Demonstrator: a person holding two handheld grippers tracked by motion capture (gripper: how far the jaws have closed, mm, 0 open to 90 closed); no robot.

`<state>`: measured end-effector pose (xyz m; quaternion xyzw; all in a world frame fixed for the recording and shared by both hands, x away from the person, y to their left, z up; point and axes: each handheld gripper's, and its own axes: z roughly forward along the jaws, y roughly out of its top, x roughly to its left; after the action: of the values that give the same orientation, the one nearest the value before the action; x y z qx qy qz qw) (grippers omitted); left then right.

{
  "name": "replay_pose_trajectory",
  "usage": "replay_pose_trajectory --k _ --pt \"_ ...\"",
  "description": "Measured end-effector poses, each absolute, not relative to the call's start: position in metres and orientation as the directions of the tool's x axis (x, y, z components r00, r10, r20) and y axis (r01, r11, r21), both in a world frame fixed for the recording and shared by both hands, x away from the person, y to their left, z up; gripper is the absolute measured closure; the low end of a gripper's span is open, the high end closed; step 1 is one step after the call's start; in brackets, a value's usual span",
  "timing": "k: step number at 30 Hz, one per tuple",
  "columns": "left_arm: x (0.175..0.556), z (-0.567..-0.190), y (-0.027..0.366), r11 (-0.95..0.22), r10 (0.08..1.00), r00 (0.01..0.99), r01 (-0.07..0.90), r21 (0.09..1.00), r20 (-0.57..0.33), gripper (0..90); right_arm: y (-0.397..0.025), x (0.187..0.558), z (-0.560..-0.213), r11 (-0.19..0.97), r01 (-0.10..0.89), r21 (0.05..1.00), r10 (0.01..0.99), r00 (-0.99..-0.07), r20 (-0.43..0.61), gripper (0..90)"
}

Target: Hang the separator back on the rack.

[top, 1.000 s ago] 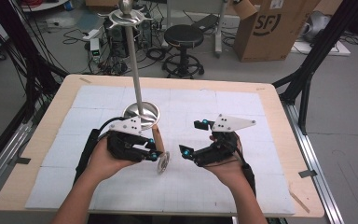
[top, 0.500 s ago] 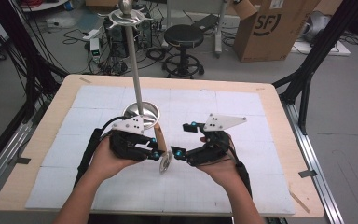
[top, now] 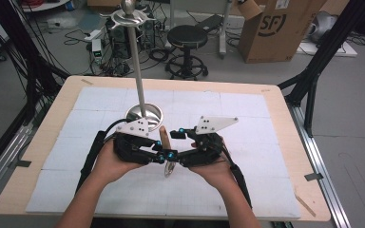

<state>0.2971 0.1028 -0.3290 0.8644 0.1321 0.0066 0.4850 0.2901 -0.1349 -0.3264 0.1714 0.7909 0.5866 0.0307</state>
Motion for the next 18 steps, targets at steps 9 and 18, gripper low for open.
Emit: replay_pose_trajectory --k 9,18 --pt "0.2973 -0.3296 0.1013 -0.496 0.229 0.966 0.22 0.84 -0.118 70.4 -0.1297 0.2899 -0.3272 0.264 0.218 0.94 0.292 -0.947 0.138 59.2" --pt "0.299 -0.3301 0.1029 -0.485 0.222 0.966 0.23 0.844 -0.135 70.1 -0.1287 0.2913 -0.3267 0.275 0.199 0.941 0.277 -0.953 0.12 68.0"
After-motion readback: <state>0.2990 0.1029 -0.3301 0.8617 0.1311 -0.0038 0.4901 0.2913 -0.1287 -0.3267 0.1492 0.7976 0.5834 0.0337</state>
